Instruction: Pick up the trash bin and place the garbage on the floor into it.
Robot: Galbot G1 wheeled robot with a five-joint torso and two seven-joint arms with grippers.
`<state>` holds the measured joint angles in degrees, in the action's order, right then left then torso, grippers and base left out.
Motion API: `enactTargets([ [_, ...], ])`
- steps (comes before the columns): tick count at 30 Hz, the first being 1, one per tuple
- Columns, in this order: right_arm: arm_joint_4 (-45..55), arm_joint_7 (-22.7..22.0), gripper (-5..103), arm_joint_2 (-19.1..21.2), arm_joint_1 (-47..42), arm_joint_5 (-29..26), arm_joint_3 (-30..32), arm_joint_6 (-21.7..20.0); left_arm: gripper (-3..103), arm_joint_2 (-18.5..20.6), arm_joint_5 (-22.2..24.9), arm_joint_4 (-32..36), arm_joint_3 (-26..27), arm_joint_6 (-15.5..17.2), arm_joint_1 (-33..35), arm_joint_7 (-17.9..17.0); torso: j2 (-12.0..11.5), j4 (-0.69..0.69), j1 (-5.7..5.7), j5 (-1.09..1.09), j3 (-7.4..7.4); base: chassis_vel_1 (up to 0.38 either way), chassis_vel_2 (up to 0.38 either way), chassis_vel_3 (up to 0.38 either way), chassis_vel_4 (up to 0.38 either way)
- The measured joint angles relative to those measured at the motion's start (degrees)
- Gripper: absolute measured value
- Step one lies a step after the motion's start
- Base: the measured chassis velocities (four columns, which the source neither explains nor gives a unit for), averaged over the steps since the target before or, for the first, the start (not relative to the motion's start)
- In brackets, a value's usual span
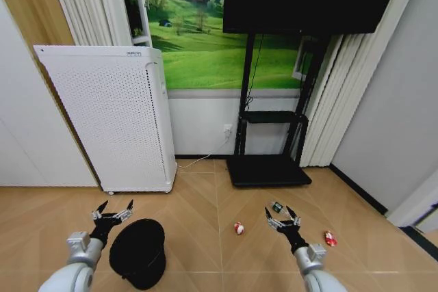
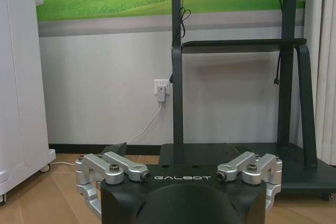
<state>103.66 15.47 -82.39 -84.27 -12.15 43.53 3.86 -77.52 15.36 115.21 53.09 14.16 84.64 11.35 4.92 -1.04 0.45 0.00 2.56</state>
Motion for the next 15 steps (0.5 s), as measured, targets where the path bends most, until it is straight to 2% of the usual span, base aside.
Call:
enactTargets([
  [6, -0.2, 0.0, 100, 0.0, 0.1, -0.2, 0.0, 0.0, 100, -1.0, -0.7, -0.2, 0.1, -1.2, 0.6, -0.8, -1.0, 0.00, -0.15, 0.00, -0.83, 0.000, 0.000, 0.000, 0.000],
  [7, -0.6, 0.0, 100, 0.0, 0.1, -0.2, 0.0, 0.0, 100, -3.0, -0.8, -0.2, 0.4, -0.8, 1.8, -5.1, -1.5, 0.00, -0.18, 0.00, -1.34, 0.000, 0.000, 0.000, 0.000],
  [8, -0.8, 0.0, 100, 0.0, 0.1, -0.2, 0.0, 0.1, 100, -3.6, -0.3, -0.2, 0.6, 0.5, 2.0, -7.0, -1.5, 0.00, -0.18, 0.00, -1.38, 0.000, 0.000, 0.000, 0.000],
  [9, -0.8, 0.0, 100, 0.0, 0.1, -0.2, 0.0, 0.1, 100, -3.6, -0.3, -0.2, 0.6, 0.5, 2.0, -7.0, -1.5, 0.00, -0.18, 0.00, -1.38, 0.000, 0.000, 0.000, 0.000],
  [10, -0.9, 0.0, 100, 0.0, 0.1, -0.2, 0.0, 0.2, 100, -4.1, 0.9, 0.0, 0.8, 2.6, 2.1, -9.2, -1.5, 0.01, -0.18, 0.00, -1.39, 0.000, 0.000, 0.000, 0.000],
  [12, -1.2, 0.0, 100, 0.0, 0.1, -0.1, -0.1, 0.4, 100, -4.7, 4.4, 0.9, 1.1, 9.8, 2.1, -14.5, -1.5, 0.00, -0.18, 0.00, -1.39, 0.000, 0.000, 0.000, 0.000],
  [13, -1.2, 0.0, 100, 0.0, 0.1, -0.1, -0.1, 0.4, 100, -4.7, 4.4, 0.9, 1.1, 9.8, 2.1, -14.5, -1.5, 0.00, -0.18, 0.00, -1.39, 0.000, 0.000, 0.000, 0.000],
  [15, -1.4, 0.0, 100, -0.1, 0.1, 0.1, -0.2, 0.4, 100, -4.7, 7.4, 1.3, 1.3, 17.2, 2.1, -19.0, -1.5, 0.00, -0.16, 0.00, -1.35, 0.000, 0.000, 0.000, 0.000],
])
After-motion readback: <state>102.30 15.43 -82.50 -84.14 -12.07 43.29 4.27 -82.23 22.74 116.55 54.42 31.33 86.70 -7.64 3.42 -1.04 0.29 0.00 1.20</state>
